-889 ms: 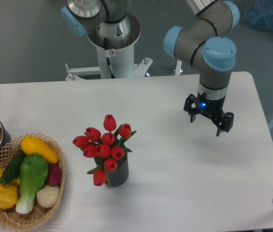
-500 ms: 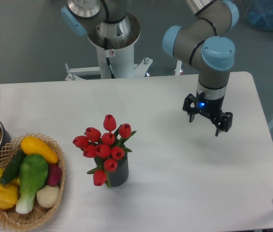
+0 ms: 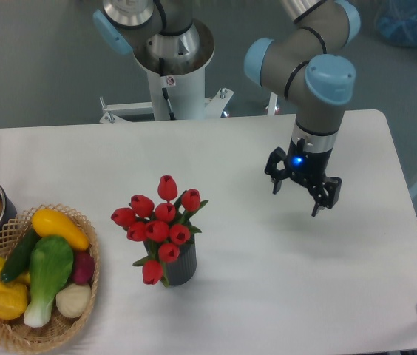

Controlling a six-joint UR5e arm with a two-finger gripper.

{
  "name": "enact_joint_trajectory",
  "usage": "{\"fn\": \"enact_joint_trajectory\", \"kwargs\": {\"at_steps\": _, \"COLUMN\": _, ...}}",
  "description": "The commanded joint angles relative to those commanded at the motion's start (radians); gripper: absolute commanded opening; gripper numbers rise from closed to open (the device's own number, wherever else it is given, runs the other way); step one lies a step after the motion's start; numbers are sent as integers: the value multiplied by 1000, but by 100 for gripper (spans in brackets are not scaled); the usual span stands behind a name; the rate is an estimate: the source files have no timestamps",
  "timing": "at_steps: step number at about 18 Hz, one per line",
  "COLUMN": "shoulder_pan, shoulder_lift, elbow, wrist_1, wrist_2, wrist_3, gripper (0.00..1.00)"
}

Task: Pick up the flowers from the vase
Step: 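Move the open gripper over the red tulips in the vase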

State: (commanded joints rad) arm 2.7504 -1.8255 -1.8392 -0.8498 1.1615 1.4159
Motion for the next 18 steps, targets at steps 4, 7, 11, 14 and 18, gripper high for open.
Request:
{"fn": "enact_joint_trajectory", "kwargs": {"at_steps": 4, "shoulder_pan": -40, "shoulder_lift": 14, "elbow": 2, "wrist_1": -2, "wrist_2": -25, "wrist_3": -8, "gripper": 100}}
{"fn": "enact_joint_trajectory", "kwargs": {"at_steps": 7, "shoulder_pan": -81, "shoulder_lift": 20, "elbow": 3, "wrist_1": -2, "wrist_2": -25, "wrist_3": -76, "gripper": 100}}
{"fn": "enact_joint_trajectory", "kwargs": {"at_steps": 11, "shoulder_pan": -107, "shoulder_lift": 64, "elbow": -12, "wrist_1": -3, "wrist_2": -43, "wrist_3": -104, "gripper": 100}}
{"fn": "enact_joint_trajectory", "kwargs": {"at_steps": 14, "shoulder_pan": -136, "shoulder_lift": 78, "elbow": -17, "wrist_1": -2, "wrist_2": -123, "wrist_3": -107, "gripper": 100}}
{"fn": "enact_joint_trajectory", "kwargs": {"at_steps": 18, "shoulder_pan": -141, "shoulder_lift": 80, "elbow": -14, "wrist_1": -6, "wrist_2": -245, "wrist_3": -107, "gripper": 100}}
